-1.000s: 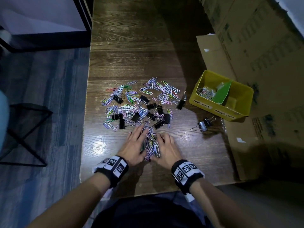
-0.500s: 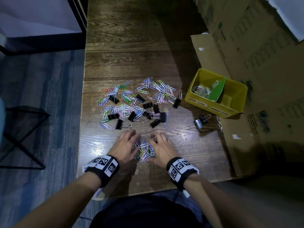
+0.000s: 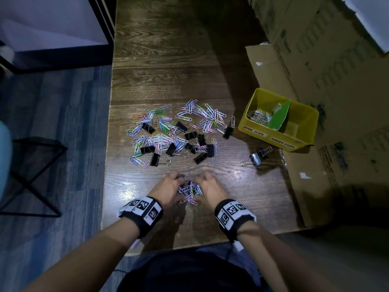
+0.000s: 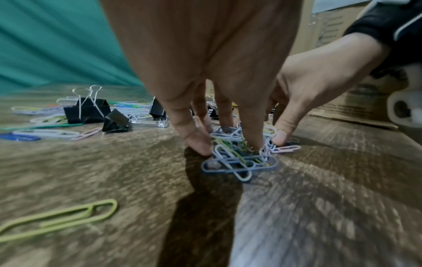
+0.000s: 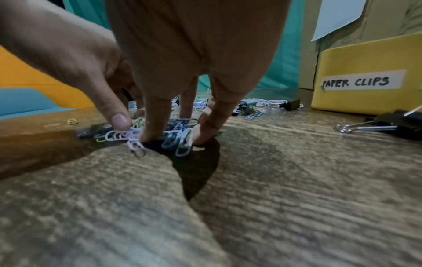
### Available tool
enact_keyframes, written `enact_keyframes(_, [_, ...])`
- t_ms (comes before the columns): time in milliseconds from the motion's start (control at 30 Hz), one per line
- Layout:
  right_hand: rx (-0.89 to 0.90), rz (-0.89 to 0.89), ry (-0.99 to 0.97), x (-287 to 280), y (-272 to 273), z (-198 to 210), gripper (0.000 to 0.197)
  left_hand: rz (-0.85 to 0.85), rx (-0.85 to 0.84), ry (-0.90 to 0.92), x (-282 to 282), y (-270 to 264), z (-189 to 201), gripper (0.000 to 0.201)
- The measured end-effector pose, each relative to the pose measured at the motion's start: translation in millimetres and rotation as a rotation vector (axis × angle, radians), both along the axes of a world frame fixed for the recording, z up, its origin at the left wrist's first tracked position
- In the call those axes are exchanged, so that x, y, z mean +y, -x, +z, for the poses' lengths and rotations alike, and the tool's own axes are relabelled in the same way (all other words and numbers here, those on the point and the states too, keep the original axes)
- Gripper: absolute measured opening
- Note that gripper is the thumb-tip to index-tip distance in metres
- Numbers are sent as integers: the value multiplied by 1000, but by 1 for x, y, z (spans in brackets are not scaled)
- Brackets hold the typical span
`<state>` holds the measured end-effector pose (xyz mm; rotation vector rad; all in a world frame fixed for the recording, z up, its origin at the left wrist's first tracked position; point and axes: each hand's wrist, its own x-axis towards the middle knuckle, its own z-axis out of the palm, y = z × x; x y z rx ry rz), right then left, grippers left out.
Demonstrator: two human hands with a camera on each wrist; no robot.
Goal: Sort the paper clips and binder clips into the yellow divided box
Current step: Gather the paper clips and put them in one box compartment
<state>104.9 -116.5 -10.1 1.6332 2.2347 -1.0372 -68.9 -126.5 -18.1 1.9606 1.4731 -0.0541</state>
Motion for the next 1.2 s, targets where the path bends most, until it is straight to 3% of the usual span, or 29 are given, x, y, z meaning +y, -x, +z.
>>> enact_keyframes(300, [216, -359, 161, 12, -12, -9, 18, 230, -193, 52, 14, 17, 1, 20])
enact_keyframes(467, [384, -416, 229, 12, -24, -6, 17, 414, -286, 146, 18, 22, 2, 16])
enact_keyframes(600, [498, -501, 221, 15, -35, 5, 19, 573, -562, 270, 24, 26, 2, 14])
enact_keyframes(733, [616, -580, 201, 21, -51, 19, 9, 628, -706, 290, 34, 23, 8, 19])
enact_keyframes(833, [727, -639, 183, 29, -65, 32, 16, 644, -787, 290, 47, 21, 24, 18])
enact_keyframes(967, [879, -706, 121, 43, -89, 56, 12, 650, -923, 302, 68, 10, 57, 17])
enact_keyframes(1133, [1065, -753, -34, 61, -118, 94, 12, 638, -1106, 348, 108, -23, 108, 41])
enact_keyframes(1200, [1148, -778, -111, 71, -129, 112, 11, 590, -1170, 361, 129, -45, 130, 39])
